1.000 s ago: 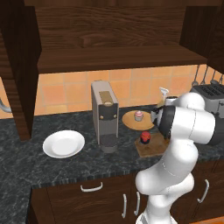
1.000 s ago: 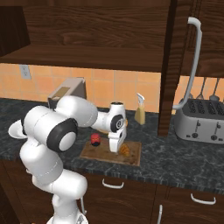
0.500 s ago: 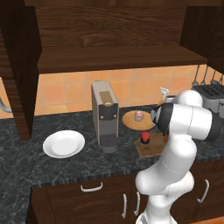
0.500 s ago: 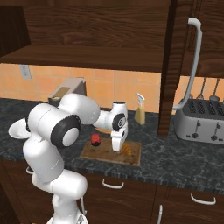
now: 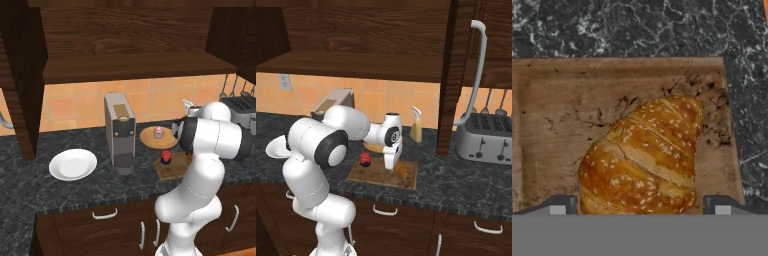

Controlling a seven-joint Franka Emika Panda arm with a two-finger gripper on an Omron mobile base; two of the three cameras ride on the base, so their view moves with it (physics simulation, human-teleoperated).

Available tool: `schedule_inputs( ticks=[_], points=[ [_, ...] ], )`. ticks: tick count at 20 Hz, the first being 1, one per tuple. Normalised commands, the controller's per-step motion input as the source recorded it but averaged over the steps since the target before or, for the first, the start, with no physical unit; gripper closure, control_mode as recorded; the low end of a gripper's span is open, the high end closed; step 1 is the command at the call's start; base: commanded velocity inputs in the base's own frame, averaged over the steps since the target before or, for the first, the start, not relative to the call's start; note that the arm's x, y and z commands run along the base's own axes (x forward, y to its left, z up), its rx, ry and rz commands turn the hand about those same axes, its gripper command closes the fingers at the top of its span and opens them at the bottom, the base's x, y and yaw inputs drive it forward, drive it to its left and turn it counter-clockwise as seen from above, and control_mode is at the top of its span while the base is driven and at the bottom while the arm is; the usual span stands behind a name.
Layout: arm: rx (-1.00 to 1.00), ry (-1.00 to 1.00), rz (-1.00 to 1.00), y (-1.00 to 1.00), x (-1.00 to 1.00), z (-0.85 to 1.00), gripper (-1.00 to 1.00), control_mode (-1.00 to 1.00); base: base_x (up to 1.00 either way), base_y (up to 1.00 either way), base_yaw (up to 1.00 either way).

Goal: From the different types of pastries on the counter, select a croissant and place it on the cutting board. Then retrieve a jar of jam from the cabinet and place it alongside the croissant on the cutting board.

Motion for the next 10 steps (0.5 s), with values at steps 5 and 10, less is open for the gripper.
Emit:
schedule_inputs(
  ticks=[5, 10],
  points=[
    [0.00, 0.00, 0.00, 0.00, 0.07, 0.03, -1.00, -1.00, 0.00, 0.00, 0.00],
    [0.00, -0.08, 0.00, 0.00, -0.07, 0.52, -1.00, -1.00, 0.00, 0.00, 0.00]
  ],
)
